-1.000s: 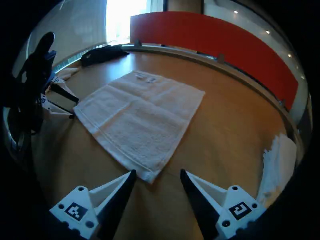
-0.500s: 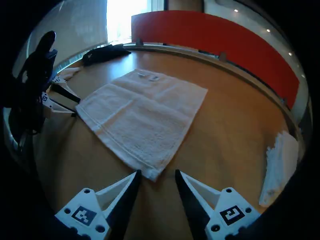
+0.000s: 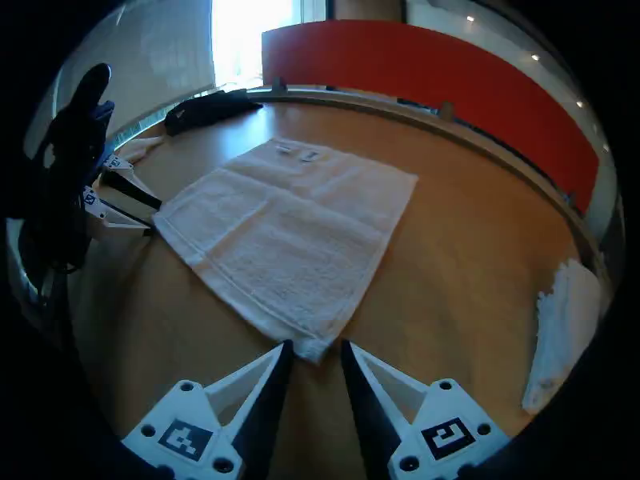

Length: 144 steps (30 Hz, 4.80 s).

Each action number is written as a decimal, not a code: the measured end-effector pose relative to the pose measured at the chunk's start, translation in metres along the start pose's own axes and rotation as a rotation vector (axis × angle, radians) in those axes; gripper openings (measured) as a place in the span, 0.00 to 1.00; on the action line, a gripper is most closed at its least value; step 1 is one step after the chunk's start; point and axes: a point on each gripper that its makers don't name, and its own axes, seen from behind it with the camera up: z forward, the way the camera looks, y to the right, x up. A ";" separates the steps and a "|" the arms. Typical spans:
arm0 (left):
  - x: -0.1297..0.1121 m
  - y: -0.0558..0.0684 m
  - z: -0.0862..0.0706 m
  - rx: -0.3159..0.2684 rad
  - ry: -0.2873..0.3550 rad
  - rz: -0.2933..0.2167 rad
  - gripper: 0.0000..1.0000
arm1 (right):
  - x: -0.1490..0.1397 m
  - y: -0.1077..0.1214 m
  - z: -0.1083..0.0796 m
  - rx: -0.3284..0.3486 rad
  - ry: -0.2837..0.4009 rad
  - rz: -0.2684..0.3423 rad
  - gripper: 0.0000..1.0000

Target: Fold towel

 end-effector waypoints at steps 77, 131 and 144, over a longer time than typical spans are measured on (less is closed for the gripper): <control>0.074 0.021 -0.124 0.031 0.089 -0.180 0.11 | 0.117 -0.019 -0.126 0.005 0.228 0.069 0.13; 0.075 -0.037 0.013 0.073 -0.005 -0.298 0.19 | 0.096 0.055 0.014 -0.050 0.035 0.110 0.16; 0.080 -0.060 0.026 0.139 -0.002 -0.238 0.31 | 0.099 0.069 0.024 -0.100 0.035 0.113 0.39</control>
